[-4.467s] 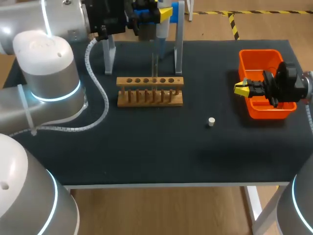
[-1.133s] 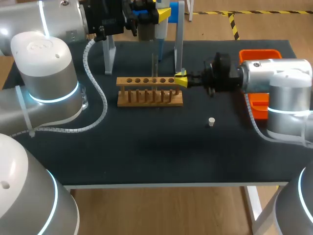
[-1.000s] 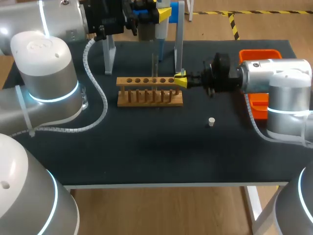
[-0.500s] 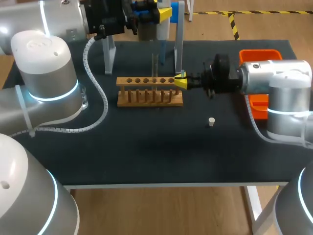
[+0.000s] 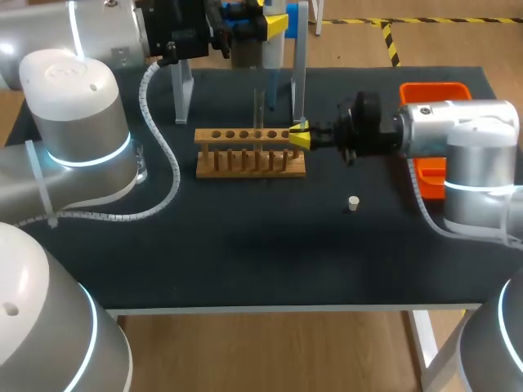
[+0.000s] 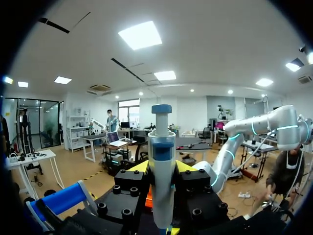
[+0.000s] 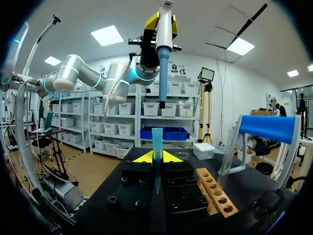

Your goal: Invert the test tube, pick up the pipette, mount the tip to pipette, aspirate from beaker and dispense into the tube, eject the tip, return the pipette, and cap with the stopper.

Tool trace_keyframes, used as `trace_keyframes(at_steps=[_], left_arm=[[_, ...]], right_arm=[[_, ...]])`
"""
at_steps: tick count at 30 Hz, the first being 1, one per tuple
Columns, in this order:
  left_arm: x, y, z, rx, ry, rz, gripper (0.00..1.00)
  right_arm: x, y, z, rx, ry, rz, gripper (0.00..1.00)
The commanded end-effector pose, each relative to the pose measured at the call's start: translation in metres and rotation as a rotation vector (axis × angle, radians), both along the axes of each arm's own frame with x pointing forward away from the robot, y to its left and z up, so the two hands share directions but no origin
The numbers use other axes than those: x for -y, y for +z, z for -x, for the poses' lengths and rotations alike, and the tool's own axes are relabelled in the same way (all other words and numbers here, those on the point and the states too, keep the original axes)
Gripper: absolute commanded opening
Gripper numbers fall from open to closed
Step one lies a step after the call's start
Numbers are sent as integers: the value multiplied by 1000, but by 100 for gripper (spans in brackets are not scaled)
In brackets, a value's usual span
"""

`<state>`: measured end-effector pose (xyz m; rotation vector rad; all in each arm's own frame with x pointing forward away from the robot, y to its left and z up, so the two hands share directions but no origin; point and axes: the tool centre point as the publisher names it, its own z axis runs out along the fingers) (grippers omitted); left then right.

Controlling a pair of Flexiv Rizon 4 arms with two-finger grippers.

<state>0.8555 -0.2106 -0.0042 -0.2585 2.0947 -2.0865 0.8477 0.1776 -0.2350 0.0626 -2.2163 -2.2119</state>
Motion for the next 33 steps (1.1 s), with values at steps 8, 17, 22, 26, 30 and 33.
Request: trace_keyframes(at_steps=[8,17,22,26,30,33], left_arm=[[0,1,-1,-1,-4,-2,0],[0,1,-1,-1,-4,-2,0],[0,1,-1,-1,-4,-2,0],[0,1,-1,-1,-4,-2,0],[0,1,-1,-1,-4,-2,0],[0,1,-1,-1,-4,-2,0]], right_arm=[[-13,0,-2,11,3,2,0],[-29,3,2,2,19,-7,0],[-36,3,5,-1,26,-9,0],[-39,3,5,-23,28,-17,0],[-42,3,6,-41,29,-18,0],[-43,3,6,-53,29,-17,0]])
